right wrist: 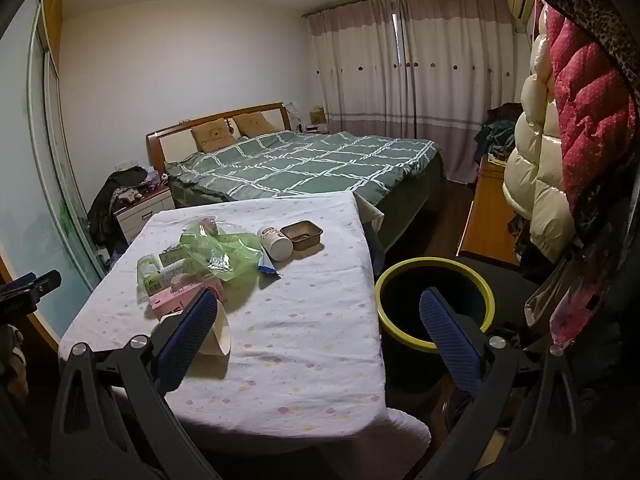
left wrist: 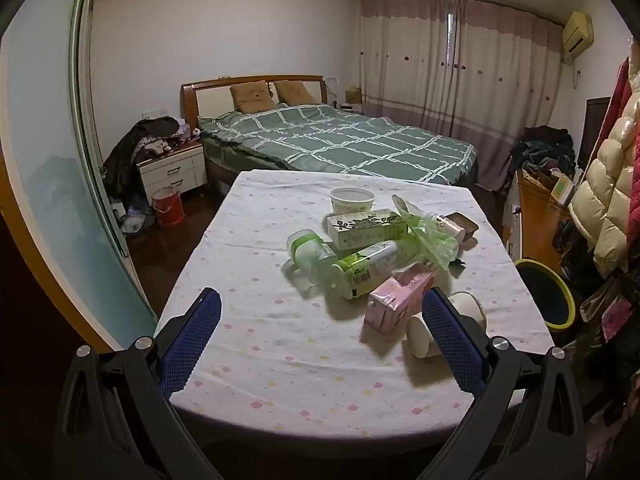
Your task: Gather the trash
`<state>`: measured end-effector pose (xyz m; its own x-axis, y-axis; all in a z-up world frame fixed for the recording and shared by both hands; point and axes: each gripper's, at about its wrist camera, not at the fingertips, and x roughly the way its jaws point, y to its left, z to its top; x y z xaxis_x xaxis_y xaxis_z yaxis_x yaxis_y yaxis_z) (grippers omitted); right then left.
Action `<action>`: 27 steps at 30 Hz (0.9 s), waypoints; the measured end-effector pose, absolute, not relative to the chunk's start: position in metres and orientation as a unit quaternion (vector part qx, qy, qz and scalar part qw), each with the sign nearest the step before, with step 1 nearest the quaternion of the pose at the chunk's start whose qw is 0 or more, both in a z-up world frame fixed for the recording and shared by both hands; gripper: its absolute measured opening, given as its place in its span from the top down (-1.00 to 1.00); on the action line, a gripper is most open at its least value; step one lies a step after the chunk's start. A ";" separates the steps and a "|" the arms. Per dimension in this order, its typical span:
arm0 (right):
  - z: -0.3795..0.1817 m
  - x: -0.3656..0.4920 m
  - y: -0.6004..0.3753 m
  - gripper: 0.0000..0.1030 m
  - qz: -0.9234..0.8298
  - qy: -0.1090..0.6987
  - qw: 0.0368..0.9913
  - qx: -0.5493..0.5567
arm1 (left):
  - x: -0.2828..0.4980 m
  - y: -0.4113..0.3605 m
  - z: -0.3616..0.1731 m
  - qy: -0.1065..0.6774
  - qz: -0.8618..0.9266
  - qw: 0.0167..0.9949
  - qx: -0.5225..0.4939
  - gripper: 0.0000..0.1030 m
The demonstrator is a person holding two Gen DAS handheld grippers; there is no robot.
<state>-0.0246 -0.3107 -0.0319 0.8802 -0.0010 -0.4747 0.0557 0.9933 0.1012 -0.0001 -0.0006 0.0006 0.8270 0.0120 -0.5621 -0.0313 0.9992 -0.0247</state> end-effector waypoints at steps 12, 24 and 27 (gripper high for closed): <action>-0.033 -0.023 -0.310 -0.88 -0.016 0.247 0.967 0.056 | -0.001 -0.002 0.000 0.292 0.010 0.956 -0.023 -0.93; -0.034 -0.024 -0.311 -0.88 -0.015 0.248 0.967 0.059 | 0.001 -0.003 -0.004 0.298 0.003 0.954 -0.019 -0.93; -0.034 -0.023 -0.311 -0.88 -0.015 0.247 0.967 0.059 | 0.001 -0.002 -0.004 0.299 0.003 0.954 -0.020 -0.93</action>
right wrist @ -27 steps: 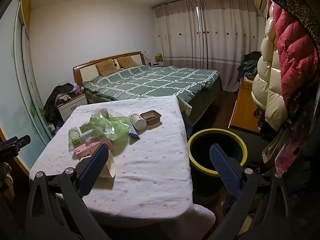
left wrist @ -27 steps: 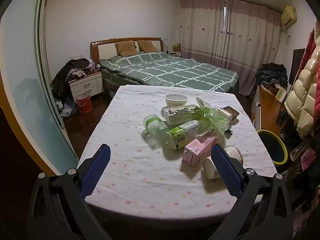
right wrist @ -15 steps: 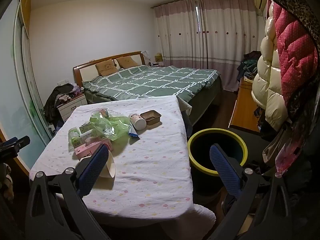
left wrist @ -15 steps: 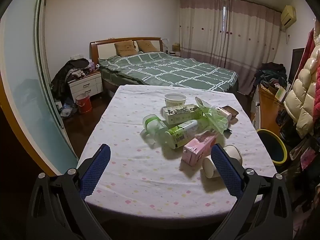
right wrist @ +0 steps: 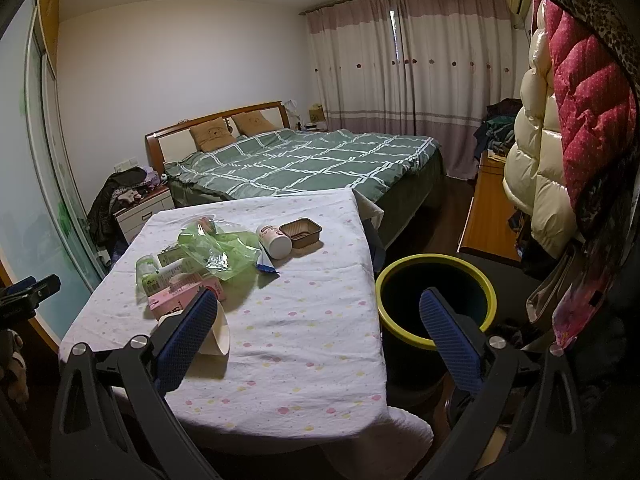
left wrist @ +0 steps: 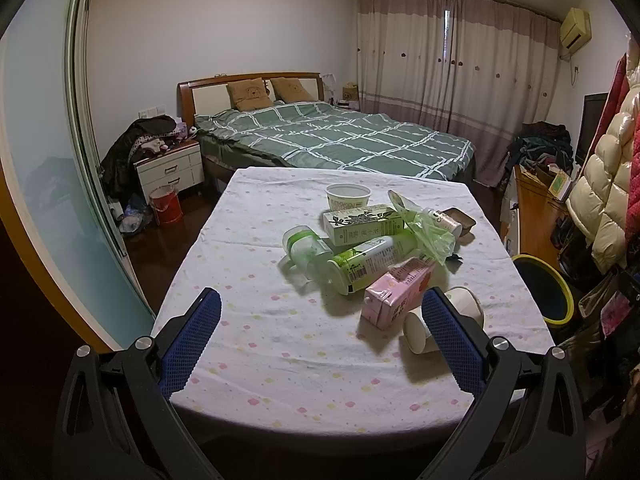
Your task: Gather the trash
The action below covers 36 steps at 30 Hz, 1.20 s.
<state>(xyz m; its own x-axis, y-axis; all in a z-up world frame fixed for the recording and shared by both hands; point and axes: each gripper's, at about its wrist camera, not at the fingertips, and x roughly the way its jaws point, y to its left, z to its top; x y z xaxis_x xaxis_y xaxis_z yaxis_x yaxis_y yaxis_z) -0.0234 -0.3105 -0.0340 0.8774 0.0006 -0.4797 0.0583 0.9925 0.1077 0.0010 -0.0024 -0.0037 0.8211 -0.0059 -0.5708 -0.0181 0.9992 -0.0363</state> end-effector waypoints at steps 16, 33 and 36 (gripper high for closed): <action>-0.036 -0.020 -0.313 -0.88 -0.014 0.248 0.967 0.060 | 0.001 -0.004 -0.005 0.302 0.002 0.953 -0.020 -0.93; -0.038 -0.020 -0.314 -0.88 -0.014 0.250 0.966 0.061 | 0.004 -0.007 -0.009 0.309 -0.003 0.951 -0.018 -0.93; -0.038 -0.020 -0.314 -0.88 -0.014 0.250 0.966 0.061 | 0.004 -0.006 -0.009 0.309 -0.002 0.951 -0.019 -0.93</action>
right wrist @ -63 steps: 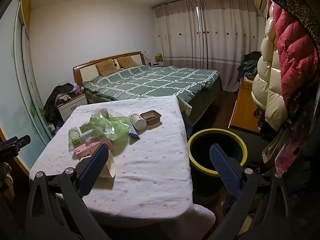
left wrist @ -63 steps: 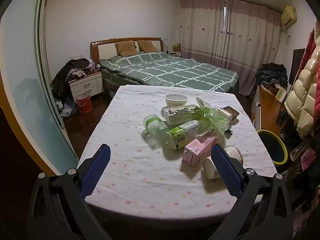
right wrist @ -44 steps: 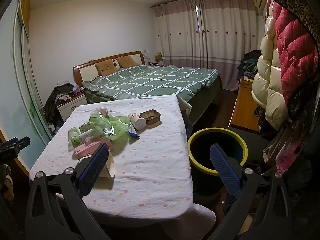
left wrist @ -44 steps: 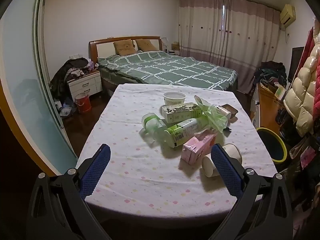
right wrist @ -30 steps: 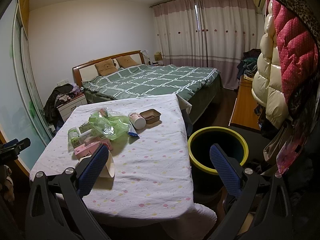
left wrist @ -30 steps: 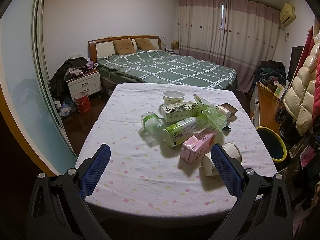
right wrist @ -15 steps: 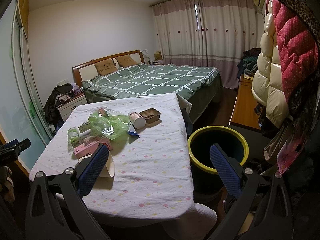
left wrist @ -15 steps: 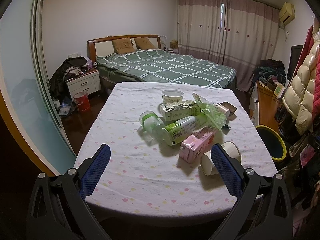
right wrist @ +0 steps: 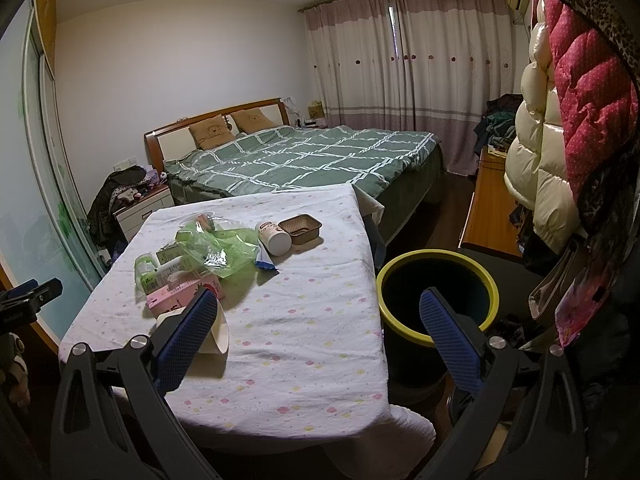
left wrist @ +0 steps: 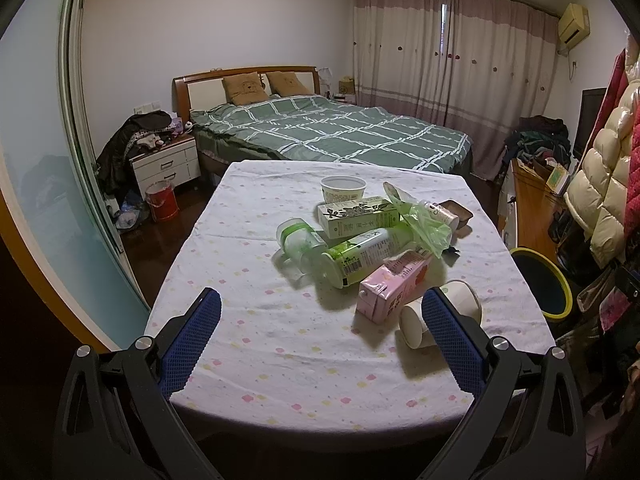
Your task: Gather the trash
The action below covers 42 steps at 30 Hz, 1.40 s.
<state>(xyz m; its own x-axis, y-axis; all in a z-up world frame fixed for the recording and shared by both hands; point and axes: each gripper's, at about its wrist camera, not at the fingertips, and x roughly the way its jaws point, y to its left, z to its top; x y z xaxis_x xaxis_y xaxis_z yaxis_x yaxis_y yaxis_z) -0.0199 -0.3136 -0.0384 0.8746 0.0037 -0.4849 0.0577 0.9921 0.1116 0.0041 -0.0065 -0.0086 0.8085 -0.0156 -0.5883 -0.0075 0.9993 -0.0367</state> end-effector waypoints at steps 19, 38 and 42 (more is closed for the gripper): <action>-0.044 -0.020 -0.313 -0.88 -0.013 0.252 0.966 0.063 | 0.006 -0.010 -0.013 0.313 -0.003 0.950 -0.017 -0.93; -0.057 -0.010 -0.307 -0.88 0.003 0.268 0.961 0.070 | 0.013 -0.009 -0.018 0.324 0.000 0.946 -0.015 -0.93; -0.062 0.011 -0.297 -0.88 0.023 0.281 0.958 0.060 | 0.016 -0.003 -0.021 0.326 0.007 0.945 -0.021 -0.93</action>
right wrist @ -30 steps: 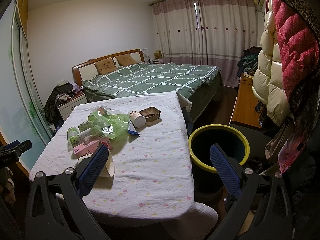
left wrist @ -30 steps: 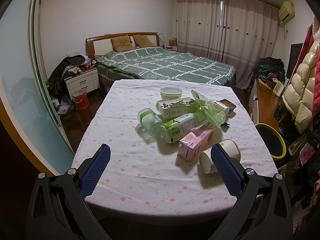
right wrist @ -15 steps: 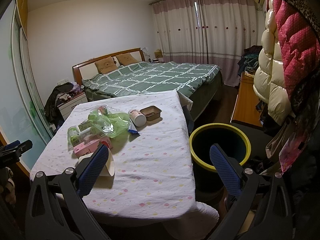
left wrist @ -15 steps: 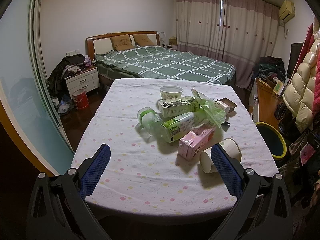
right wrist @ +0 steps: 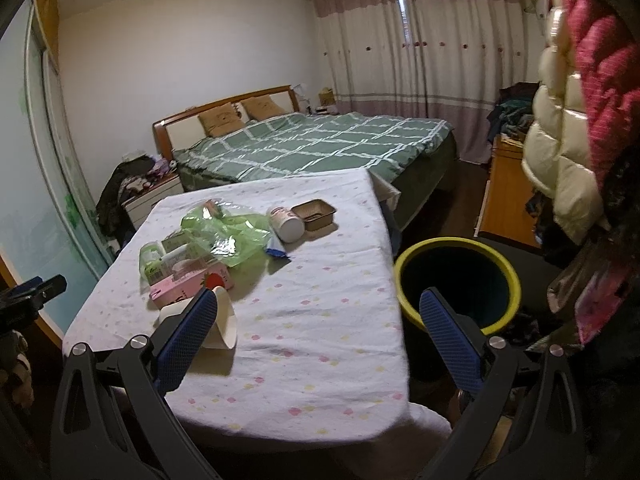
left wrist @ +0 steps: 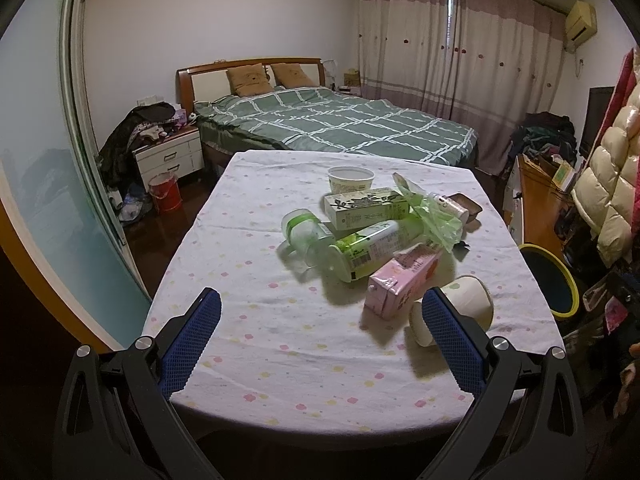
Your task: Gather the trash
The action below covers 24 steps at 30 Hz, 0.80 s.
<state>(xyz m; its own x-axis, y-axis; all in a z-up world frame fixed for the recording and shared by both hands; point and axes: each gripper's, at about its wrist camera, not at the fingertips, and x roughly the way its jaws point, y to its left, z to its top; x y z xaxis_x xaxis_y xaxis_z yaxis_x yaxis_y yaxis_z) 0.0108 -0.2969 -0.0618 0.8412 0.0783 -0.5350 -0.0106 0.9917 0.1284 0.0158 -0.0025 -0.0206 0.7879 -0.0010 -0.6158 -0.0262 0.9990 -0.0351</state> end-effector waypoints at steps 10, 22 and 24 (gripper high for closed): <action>-0.072 0.091 -0.225 -0.84 0.120 0.307 0.944 0.007 | 0.036 0.013 -0.035 0.334 0.018 0.942 -0.023 -0.93; -0.091 0.187 -0.133 -0.04 0.169 0.356 0.914 -0.096 | 0.059 0.029 -0.048 0.348 0.030 0.937 -0.029 -0.93; -0.096 0.199 -0.126 0.00 0.163 0.365 0.910 -0.107 | 0.062 0.030 -0.051 0.351 0.030 0.935 -0.028 -0.93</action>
<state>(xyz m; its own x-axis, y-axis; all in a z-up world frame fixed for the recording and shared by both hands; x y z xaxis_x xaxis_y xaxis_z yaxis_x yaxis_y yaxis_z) 0.1988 -0.1262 -0.0957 0.6805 0.2184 -0.6994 -0.3742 0.9243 -0.0754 0.0618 0.0299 -0.0512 0.7515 0.0367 -0.6587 -0.0763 0.9966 -0.0315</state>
